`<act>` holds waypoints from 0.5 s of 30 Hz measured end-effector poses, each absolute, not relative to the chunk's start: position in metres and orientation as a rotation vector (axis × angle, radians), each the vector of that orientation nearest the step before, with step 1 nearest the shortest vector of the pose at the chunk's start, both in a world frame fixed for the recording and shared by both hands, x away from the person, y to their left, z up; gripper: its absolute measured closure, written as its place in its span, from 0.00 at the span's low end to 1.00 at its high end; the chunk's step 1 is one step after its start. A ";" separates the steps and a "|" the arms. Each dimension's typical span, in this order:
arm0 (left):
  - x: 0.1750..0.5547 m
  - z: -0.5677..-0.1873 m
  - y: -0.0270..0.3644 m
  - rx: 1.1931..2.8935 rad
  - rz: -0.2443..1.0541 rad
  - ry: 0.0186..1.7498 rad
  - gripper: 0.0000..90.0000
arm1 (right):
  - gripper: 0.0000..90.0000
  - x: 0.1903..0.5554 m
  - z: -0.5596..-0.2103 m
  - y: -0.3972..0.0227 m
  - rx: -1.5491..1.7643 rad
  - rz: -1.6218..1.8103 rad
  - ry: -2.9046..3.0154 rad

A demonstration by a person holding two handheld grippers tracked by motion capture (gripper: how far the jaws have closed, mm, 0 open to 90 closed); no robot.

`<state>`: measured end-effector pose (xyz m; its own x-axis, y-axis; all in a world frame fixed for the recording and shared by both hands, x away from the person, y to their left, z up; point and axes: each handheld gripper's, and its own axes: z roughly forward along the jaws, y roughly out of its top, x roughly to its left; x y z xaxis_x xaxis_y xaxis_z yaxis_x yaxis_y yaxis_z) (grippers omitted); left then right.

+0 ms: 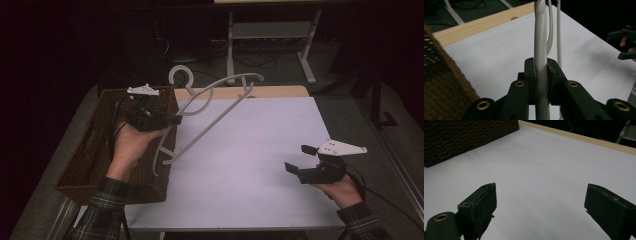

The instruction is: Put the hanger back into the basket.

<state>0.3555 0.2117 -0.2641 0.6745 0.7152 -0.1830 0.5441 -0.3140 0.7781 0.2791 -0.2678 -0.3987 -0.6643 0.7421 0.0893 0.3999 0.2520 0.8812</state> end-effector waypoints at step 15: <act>0.348 -0.241 0.280 1.943 0.349 1.084 0.90 | 0.11 0.281 -0.401 -0.267 1.055 1.361 2.184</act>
